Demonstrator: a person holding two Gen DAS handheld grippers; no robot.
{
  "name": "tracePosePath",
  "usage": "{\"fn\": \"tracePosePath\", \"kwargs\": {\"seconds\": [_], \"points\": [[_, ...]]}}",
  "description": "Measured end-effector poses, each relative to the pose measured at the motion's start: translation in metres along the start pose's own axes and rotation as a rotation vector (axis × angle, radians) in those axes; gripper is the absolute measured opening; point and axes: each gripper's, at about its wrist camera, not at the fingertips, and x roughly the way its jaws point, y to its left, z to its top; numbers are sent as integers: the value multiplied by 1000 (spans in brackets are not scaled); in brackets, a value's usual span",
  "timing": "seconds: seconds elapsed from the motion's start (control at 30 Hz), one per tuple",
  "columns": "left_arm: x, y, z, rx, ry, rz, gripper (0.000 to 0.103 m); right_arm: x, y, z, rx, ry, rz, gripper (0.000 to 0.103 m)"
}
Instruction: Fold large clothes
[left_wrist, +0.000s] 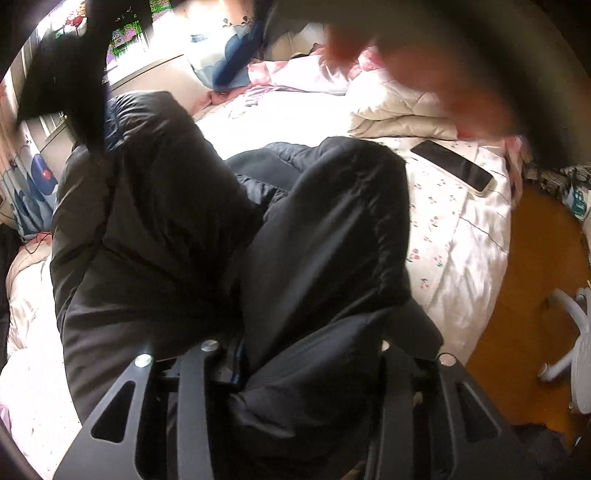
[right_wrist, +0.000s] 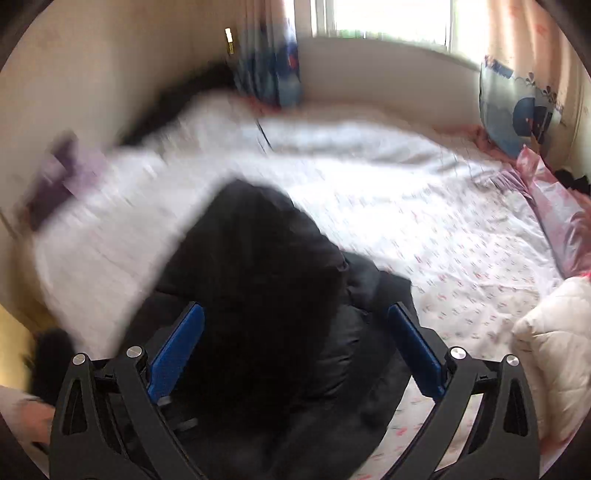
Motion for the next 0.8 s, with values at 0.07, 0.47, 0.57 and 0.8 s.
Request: {"fn": "tracePosePath", "kwargs": {"seconds": [0.07,0.47,0.57,0.8], "points": [[-15,5,-10,-15,16,-46,40,36,-10,-5,51,48,-3,96],[-82,157,-17,-529,-229,-335,58,69,-66,-73,261,59,195,96],[-41,145,-10,-474,-153,-265,58,63,-80,-75,288,75,170,96],[19,82,-18,-271,-24,-139,61,91,-99,-112,367,132,151,96]]}}
